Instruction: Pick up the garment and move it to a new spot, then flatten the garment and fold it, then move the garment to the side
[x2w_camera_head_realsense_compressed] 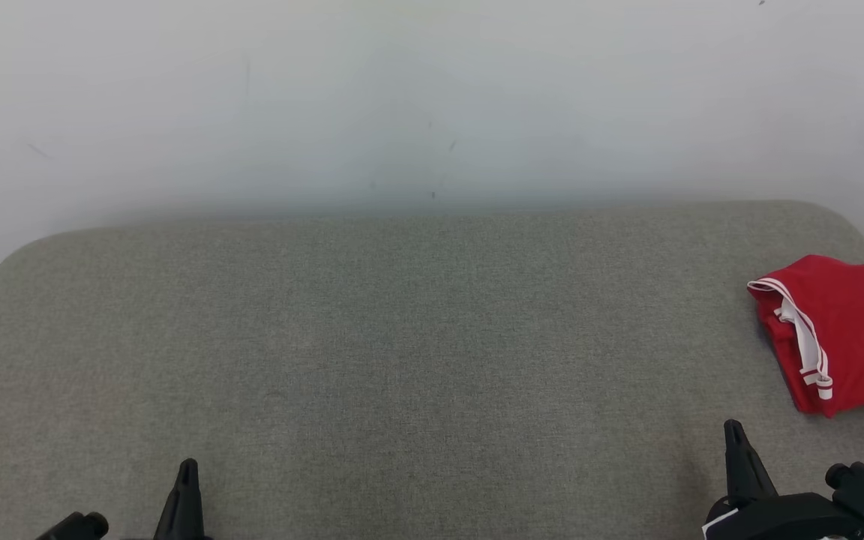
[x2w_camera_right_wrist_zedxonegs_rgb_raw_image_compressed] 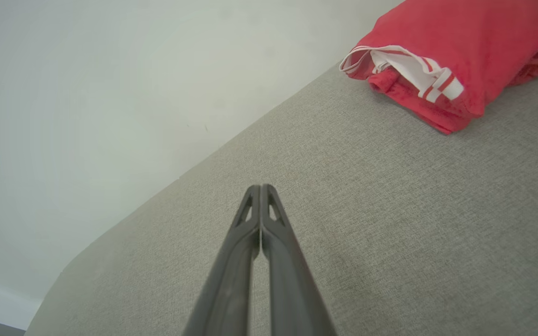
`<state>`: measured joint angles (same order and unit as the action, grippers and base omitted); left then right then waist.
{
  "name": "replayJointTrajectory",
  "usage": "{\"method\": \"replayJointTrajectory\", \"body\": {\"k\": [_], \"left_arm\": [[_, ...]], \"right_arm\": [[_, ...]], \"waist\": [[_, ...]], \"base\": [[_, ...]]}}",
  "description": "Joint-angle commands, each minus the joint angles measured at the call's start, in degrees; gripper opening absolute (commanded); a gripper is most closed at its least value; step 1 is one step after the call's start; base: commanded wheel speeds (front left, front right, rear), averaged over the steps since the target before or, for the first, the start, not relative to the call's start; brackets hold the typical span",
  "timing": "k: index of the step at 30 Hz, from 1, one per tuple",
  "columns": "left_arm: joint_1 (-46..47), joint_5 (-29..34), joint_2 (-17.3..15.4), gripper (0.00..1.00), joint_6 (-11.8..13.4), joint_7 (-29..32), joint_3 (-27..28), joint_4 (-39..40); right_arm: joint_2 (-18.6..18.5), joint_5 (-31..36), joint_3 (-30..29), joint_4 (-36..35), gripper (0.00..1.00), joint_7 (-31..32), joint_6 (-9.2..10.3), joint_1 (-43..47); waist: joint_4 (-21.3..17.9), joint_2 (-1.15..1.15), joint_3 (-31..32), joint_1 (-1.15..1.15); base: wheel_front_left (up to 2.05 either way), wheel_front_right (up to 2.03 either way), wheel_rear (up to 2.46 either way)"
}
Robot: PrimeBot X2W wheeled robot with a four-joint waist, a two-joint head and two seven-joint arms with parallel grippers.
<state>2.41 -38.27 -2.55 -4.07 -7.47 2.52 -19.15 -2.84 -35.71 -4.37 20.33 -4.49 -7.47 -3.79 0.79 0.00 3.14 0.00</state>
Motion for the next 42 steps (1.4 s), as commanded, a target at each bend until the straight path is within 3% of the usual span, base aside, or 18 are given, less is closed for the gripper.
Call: {"method": "replayJointTrajectory", "body": {"k": [1,42], "left_arm": [[1.8,-2.2,-0.2,0.00,-0.4,0.6,0.3,1.1],[3.1,-29.7,-0.3,0.00,-2.0,7.7,2.3,3.4]], "right_arm": [[-0.1,-2.3,-0.2,-1.1,0.00,0.4,-0.01,-1.5],[-0.1,-31.1,-1.3,-4.0,0.00,6.0,-0.02,-2.2]], "waist": [[0.0,0.00,-0.1,0.00],[-0.3,0.00,-1.4,0.00]], "base": [[0.00,0.00,0.00],[0.00,0.00,0.00]]}}
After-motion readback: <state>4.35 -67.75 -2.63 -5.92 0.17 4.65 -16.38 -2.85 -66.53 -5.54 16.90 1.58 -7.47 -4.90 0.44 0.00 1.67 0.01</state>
